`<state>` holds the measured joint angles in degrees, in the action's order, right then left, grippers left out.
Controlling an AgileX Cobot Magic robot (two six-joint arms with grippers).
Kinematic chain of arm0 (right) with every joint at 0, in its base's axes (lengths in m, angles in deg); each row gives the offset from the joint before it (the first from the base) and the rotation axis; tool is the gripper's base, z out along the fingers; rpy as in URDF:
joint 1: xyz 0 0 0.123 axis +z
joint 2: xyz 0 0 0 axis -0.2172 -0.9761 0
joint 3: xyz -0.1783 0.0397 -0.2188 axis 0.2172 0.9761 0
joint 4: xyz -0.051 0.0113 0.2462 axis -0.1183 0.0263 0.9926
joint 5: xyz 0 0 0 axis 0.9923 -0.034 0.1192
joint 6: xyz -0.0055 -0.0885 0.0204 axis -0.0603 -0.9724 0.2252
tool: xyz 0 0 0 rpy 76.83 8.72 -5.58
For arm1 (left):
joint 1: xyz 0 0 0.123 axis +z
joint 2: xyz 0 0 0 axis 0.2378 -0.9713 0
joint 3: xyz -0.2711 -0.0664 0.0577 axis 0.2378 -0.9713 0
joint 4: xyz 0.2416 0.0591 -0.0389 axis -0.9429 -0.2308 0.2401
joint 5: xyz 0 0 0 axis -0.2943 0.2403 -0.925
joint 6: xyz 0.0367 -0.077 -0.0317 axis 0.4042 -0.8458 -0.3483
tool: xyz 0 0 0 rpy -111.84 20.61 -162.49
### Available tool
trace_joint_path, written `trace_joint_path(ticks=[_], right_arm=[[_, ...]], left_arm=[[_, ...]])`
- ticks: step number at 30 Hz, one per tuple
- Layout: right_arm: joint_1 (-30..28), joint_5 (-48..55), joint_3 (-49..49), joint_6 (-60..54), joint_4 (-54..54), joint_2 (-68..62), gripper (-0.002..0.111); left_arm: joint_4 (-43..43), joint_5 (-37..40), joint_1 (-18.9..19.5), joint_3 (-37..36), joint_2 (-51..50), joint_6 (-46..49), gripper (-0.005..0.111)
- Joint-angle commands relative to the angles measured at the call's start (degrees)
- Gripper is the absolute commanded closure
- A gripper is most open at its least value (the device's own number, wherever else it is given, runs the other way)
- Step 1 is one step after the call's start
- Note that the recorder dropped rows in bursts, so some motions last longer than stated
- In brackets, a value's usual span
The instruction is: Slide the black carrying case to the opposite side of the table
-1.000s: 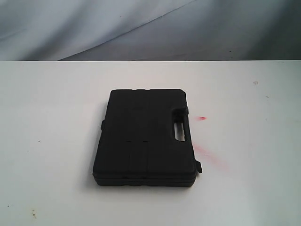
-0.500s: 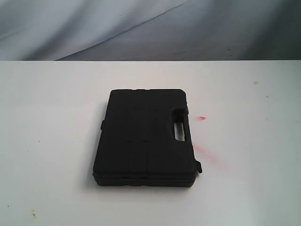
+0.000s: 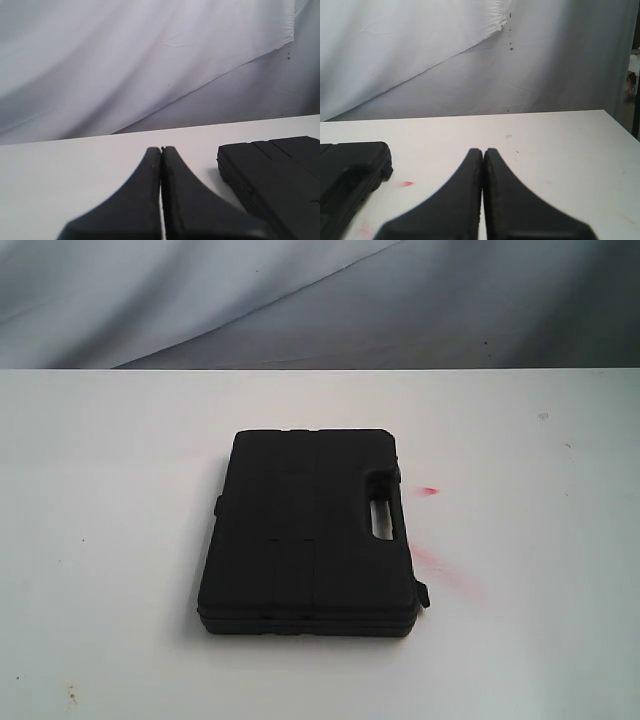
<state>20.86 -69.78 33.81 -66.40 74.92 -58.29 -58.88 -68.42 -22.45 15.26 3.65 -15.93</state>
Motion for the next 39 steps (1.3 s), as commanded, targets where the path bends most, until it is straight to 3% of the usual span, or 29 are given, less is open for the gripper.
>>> trace_joint_path(ticks=[1,10,39], right_arm=[[-0.26,-0.20,0.23,-0.10,-0.54,0.37,0.108],[-0.26,-0.20,0.23,-0.10,-0.54,0.37,0.108],[-0.26,-0.20,0.23,-0.10,-0.54,0.37,0.108]], left_arm=[[-6.79,0.31,0.14,-0.27,0.24,-6.52,0.107],[-12.48,0.75,0.14,-0.27,0.24,-13.59,0.107],[-13.16,1.59,0.14,-0.27,0.24,-13.77,0.107]])
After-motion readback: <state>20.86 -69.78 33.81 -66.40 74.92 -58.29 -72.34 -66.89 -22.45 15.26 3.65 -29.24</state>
